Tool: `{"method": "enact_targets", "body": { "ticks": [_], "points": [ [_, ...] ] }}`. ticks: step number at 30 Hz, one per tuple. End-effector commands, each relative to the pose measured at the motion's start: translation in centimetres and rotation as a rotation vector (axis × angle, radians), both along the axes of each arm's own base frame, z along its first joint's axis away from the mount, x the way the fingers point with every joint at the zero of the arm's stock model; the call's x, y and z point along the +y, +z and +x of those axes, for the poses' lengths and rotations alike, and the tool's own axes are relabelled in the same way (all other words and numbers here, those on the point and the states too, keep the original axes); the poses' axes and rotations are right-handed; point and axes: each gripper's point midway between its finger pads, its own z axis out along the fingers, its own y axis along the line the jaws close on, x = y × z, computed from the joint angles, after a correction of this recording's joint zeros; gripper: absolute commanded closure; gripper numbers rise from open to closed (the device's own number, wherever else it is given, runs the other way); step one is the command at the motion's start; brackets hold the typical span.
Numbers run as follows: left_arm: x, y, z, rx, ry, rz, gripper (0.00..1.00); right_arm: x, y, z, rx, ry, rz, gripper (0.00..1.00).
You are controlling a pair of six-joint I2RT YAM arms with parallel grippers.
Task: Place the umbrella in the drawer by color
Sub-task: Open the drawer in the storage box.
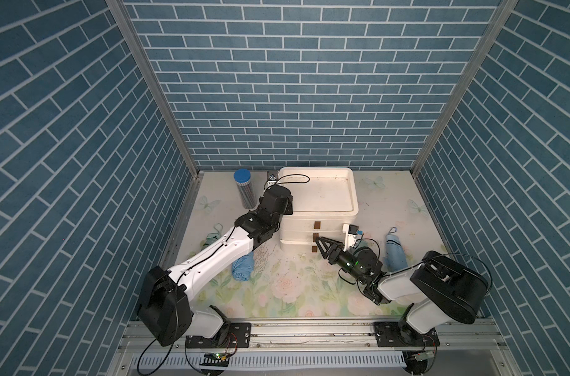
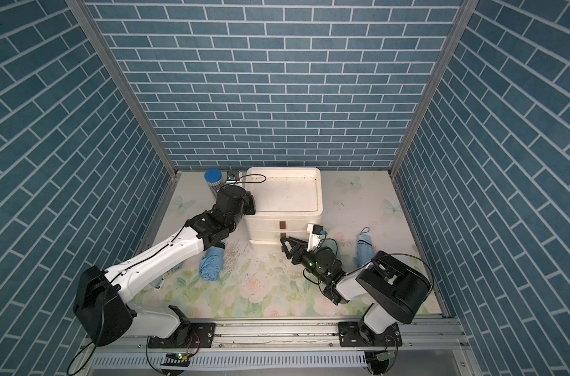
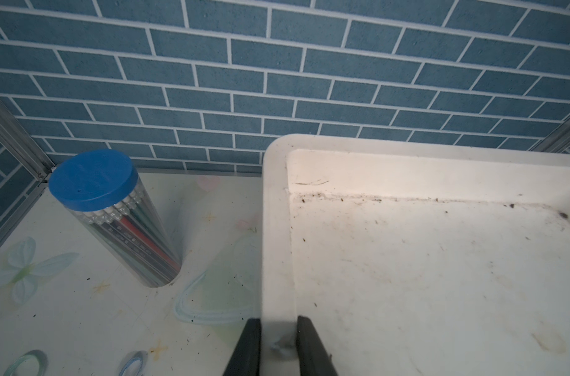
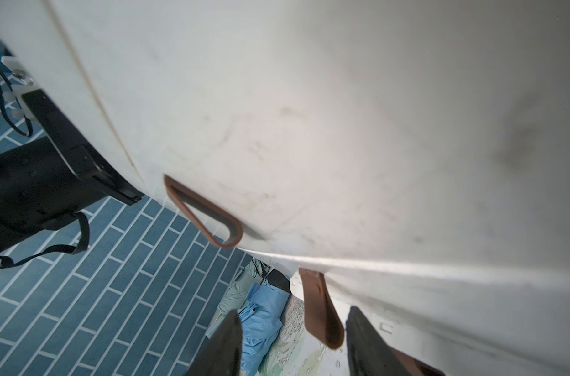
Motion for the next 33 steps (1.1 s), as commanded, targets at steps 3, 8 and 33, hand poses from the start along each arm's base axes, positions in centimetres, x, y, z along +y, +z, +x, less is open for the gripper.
{"method": "enact_targets", "body": {
  "ticks": [3,8,33],
  "points": [
    [-0.3,-1.8,-1.5,0.089,-0.032,-0.030,0.90,0.3,0.2,1.1,0.076,-0.032,0.080,0.52],
    [-0.4,-3.0,-1.9,0.129,-0.013,-0.084,0.98,-0.3,-0.9,1.3,0.121,-0.088,0.069,0.50],
    [0.1,-4.4,-2.8,0.155,-0.015,-0.073,1.00,1.2,-0.4,2.3,0.120,-0.072,0.050,1.00]
  ]
}}
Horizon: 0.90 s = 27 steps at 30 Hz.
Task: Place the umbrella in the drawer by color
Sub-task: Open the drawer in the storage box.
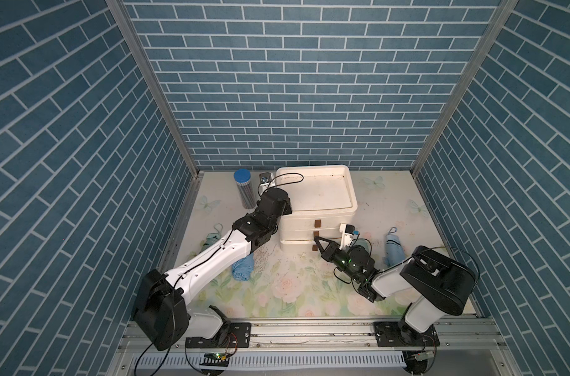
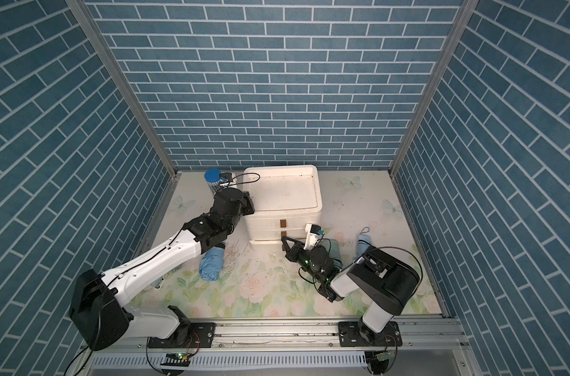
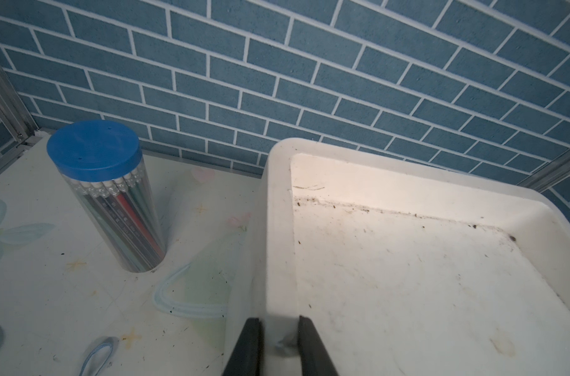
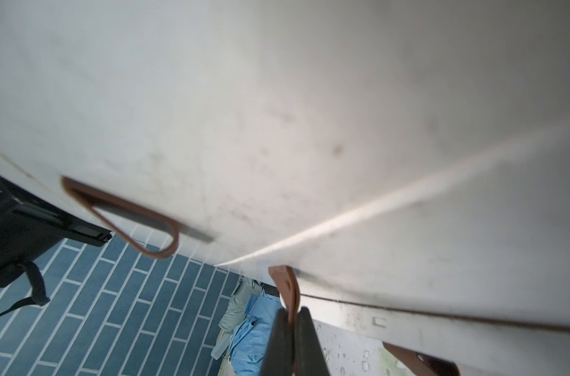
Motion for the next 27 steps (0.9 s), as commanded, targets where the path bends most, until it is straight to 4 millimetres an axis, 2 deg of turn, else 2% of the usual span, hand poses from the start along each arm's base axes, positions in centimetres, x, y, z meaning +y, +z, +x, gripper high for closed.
{"method": "enact_targets", "body": {
  "ticks": [1,5,11,16,20,27],
  "points": [
    [-0.3,-4.3,-2.4,0.151,-0.077,0.069,1.00,0.2,1.3,1.0,-0.011,-0.018,0.002,1.00],
    [0.1,-4.9,-2.2,0.166,-0.036,0.057,1.00,0.4,1.2,-0.3,-0.029,0.007,-0.082,1.00],
    [0.7,-5.8,-1.9,0.182,0.025,0.063,1.00,0.9,0.1,-4.8,-0.075,0.066,-0.335,1.00],
    [1.2,-5.7,-1.8,0.176,0.056,0.060,1.00,-0.5,-0.3,-8.2,-0.101,0.070,-0.504,1.00],
    [1.5,-5.8,-1.8,0.175,0.073,0.062,1.00,-1.3,-0.5,-10.3,-0.102,0.105,-0.563,1.00],
    [1.8,-5.9,-1.7,0.171,0.091,0.065,1.00,-0.6,0.2,-13.2,-0.151,0.155,-0.644,1.00]
  ]
}}
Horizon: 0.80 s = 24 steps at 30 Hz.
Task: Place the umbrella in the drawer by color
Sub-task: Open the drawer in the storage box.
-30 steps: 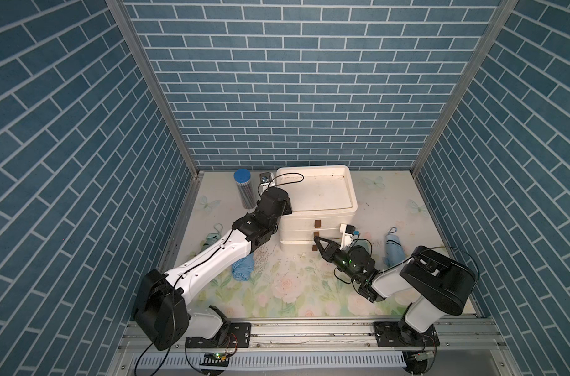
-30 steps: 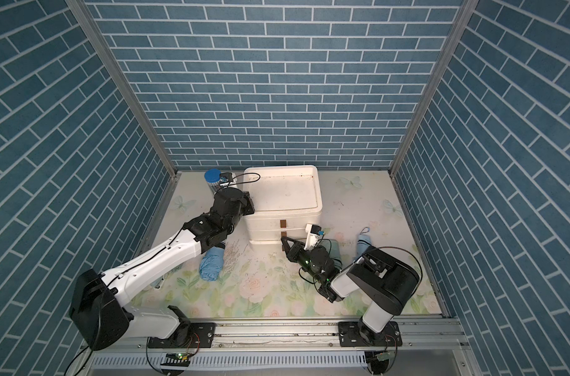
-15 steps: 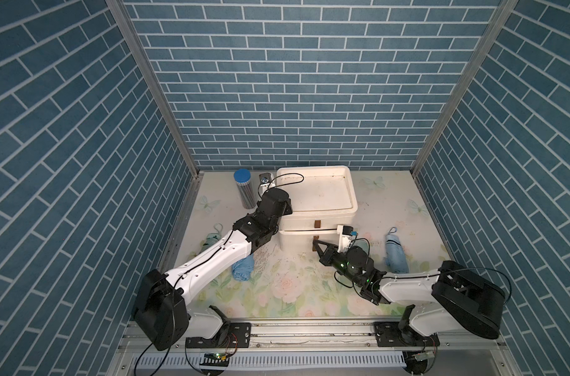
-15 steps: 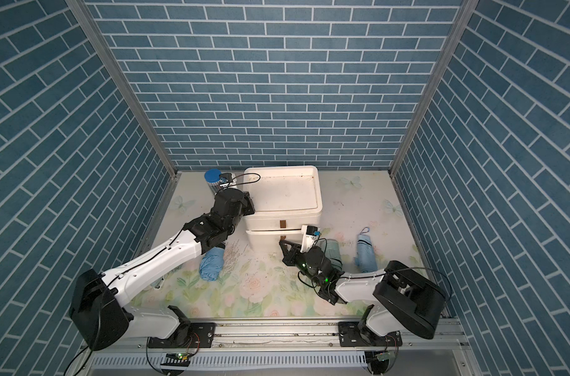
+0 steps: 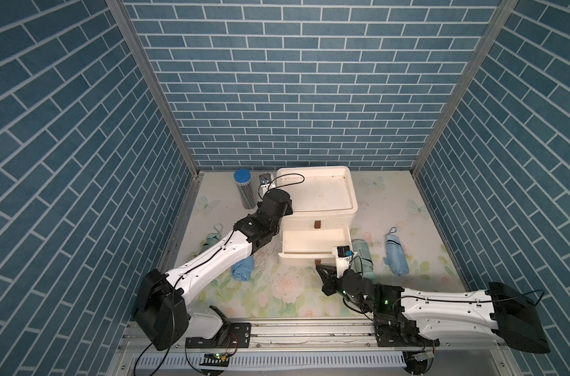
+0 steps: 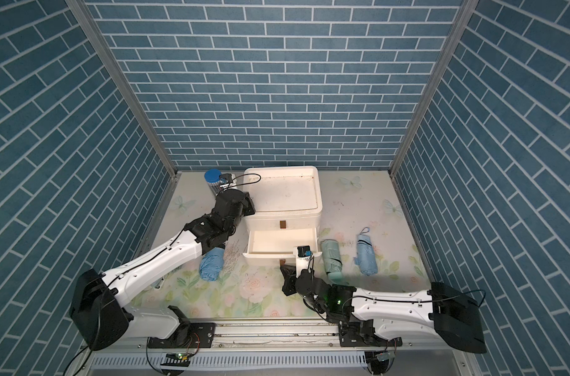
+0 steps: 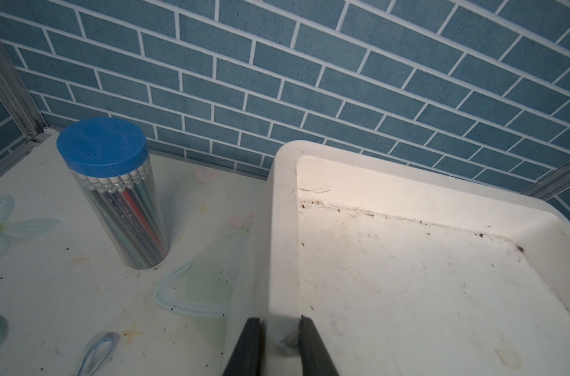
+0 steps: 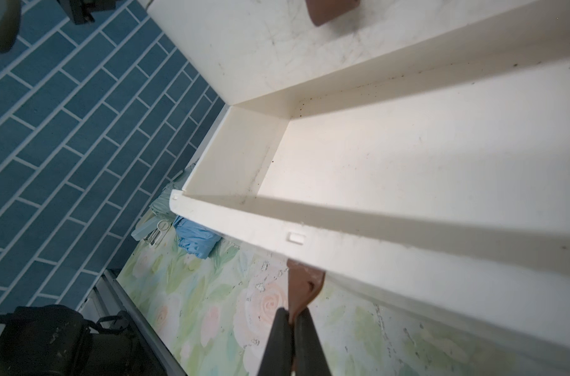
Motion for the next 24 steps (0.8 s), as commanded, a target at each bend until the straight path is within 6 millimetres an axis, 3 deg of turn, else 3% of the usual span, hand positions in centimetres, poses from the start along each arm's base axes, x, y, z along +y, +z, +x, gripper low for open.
{"method": "enact_targets", "body": {
  "ticks": [1,8,24],
  "points": [
    [1.5,-5.7,-1.6,0.174,0.047,0.067,1.00,-0.2,-0.1,-1.3,-0.047,0.031,-0.107,1.00],
    [1.5,-5.5,-1.7,0.170,0.045,0.073,1.00,0.1,1.0,-3.0,-0.087,0.051,-0.116,1.00],
    [1.2,-5.3,-1.6,0.165,0.019,0.082,1.00,-0.7,-0.2,-4.0,-0.075,0.042,-0.146,1.00]
  ]
}}
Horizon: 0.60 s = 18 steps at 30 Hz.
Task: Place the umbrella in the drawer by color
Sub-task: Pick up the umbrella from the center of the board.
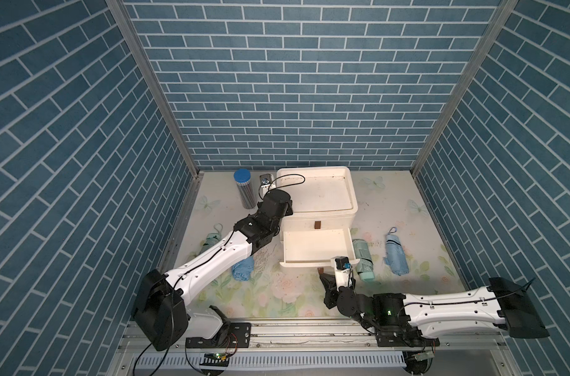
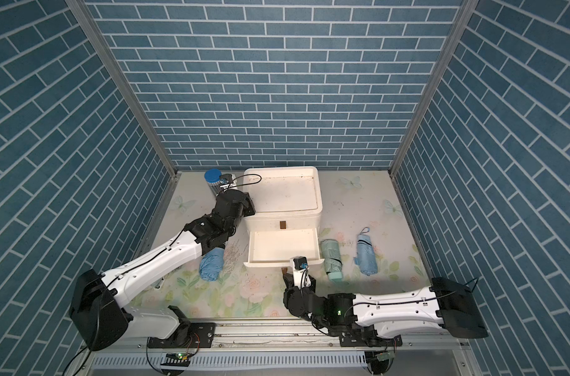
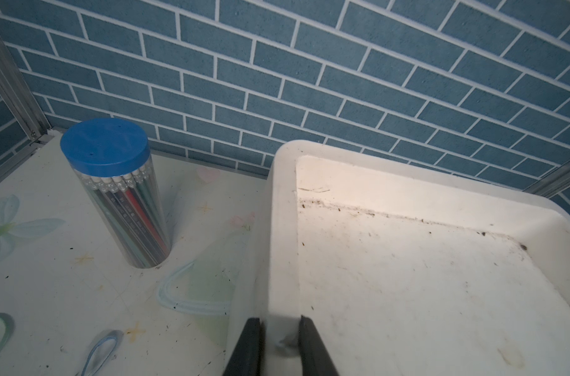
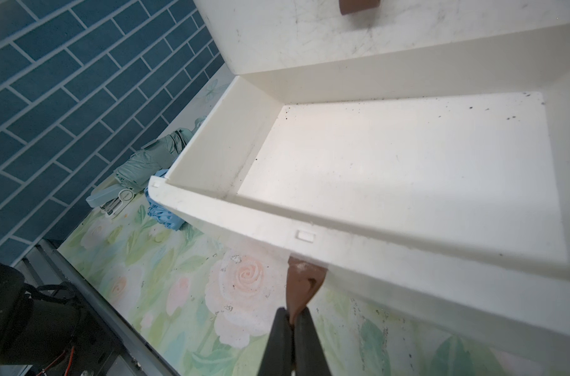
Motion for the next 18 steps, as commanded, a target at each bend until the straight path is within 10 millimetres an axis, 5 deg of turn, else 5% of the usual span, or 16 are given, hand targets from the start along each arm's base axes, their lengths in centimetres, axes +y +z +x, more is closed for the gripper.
{"method": "enact_targets", "body": {
  "ticks": [1,3,6,11,16,18],
  "points": [
    [1.1,-5.3,-1.4,0.163,0.016,0.070,1.00,0.7,0.1,-1.6,0.029,0.063,-0.011,1.00],
    [0.8,-5.0,-1.4,0.160,-0.004,0.073,1.00,0.3,0.4,-1.2,0.012,0.043,-0.061,0.81],
    [0.0,-4.2,-1.5,0.143,-0.060,0.073,0.95,-1.4,3.5,-0.1,-0.050,-0.032,-0.098,0.46],
    [-0.1,-1.9,-1.5,0.097,-0.081,0.068,0.72,-6.4,9.6,2.9,-0.104,-0.220,-0.174,0.35],
    [-0.6,1.3,-1.9,0.040,-0.135,0.038,0.63,-13.9,9.4,8.2,0.023,-0.473,-0.398,0.37],
    [-0.8,2.7,-2.4,0.015,-0.165,0.016,0.60,-15.5,8.3,10.0,0.096,-0.486,-0.435,0.35]
  ]
}}
